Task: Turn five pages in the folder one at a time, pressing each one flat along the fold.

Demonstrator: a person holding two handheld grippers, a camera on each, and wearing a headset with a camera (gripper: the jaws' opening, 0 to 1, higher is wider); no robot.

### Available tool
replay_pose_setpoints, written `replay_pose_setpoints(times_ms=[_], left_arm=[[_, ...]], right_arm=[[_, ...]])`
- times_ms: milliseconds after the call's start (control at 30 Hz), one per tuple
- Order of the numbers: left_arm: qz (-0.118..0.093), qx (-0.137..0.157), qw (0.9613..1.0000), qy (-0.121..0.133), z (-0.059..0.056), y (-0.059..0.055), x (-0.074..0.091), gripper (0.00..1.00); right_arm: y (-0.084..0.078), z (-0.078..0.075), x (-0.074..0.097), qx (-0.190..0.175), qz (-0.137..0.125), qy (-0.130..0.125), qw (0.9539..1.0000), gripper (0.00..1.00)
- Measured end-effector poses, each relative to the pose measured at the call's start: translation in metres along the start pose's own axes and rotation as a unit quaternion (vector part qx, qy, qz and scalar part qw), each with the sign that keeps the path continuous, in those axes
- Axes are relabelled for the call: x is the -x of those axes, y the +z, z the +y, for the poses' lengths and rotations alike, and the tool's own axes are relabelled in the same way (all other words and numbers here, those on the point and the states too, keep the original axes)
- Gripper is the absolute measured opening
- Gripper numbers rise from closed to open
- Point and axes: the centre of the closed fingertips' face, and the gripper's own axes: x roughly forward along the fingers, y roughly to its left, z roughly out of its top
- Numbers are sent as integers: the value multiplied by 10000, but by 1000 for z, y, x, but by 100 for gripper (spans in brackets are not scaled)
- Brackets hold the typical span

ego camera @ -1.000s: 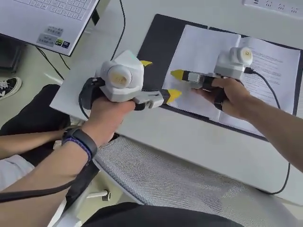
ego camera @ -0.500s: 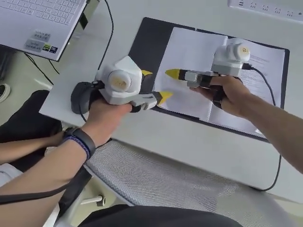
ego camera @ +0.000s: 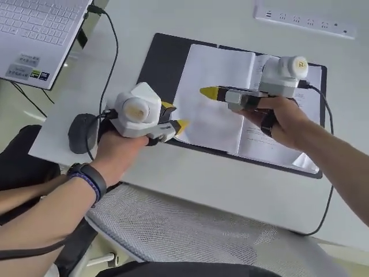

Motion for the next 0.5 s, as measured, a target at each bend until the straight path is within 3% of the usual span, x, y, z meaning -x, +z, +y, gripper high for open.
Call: replay_pose_setpoints(times_ms=[500], left_arm=[[331, 44, 9994, 0, 1, -27, -15, 10]], right_arm=[[3, 2, 30, 200, -63, -156, 9997, 28]])
